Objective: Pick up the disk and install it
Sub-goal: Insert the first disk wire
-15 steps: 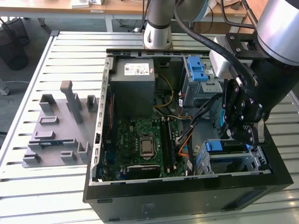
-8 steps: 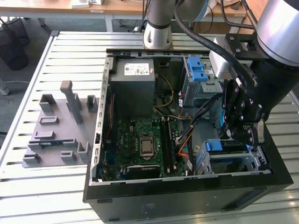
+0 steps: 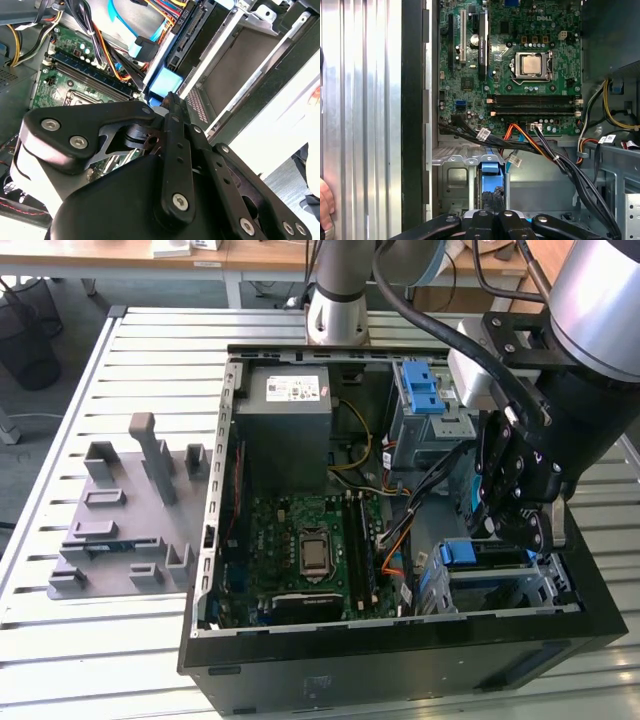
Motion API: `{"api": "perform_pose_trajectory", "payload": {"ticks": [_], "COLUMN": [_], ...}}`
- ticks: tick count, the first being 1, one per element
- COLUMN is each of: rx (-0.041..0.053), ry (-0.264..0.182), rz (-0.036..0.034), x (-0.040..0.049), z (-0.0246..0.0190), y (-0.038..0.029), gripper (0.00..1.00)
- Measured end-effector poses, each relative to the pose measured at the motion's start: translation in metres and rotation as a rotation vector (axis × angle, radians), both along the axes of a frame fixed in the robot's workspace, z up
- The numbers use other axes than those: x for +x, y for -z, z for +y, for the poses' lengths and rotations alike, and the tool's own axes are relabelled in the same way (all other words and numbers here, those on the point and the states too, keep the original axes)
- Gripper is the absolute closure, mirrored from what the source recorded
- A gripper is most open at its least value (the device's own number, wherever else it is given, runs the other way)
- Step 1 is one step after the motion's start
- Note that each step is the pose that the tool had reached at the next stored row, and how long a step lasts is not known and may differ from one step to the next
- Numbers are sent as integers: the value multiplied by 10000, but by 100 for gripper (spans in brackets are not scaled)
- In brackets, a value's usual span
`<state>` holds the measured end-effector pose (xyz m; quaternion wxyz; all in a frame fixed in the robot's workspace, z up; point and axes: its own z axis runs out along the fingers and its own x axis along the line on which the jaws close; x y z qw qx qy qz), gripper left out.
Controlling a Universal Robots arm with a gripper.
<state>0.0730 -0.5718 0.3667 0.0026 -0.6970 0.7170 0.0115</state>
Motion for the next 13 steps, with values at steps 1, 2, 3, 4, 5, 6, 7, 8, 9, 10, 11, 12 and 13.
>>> {"api": "perform_pose_trajectory", "payload": {"ticks": [1,2,3,4,5,6,7,8,9,10,11,12,13], "rx": [0,2,2,2,0,1,1,0,0,0,0,0,0], "ry": [1,-1,0,0,0,0,0,0,0,0,0,0,0], "rz": [0,0,0,0,1,0,2,3,4,5,6,7,6], "x": [2,10,24,49,79,116,156,197,236,274,311,337,359], "z": [0,0,0,0,0,0,0,0,0,0,0,0,0], "y": [0,1,1,1,0,0,1,0,0,0,0,0,0], "gripper": [89,89,89,89,89,89,89,89,89,89,89,89,89]}}
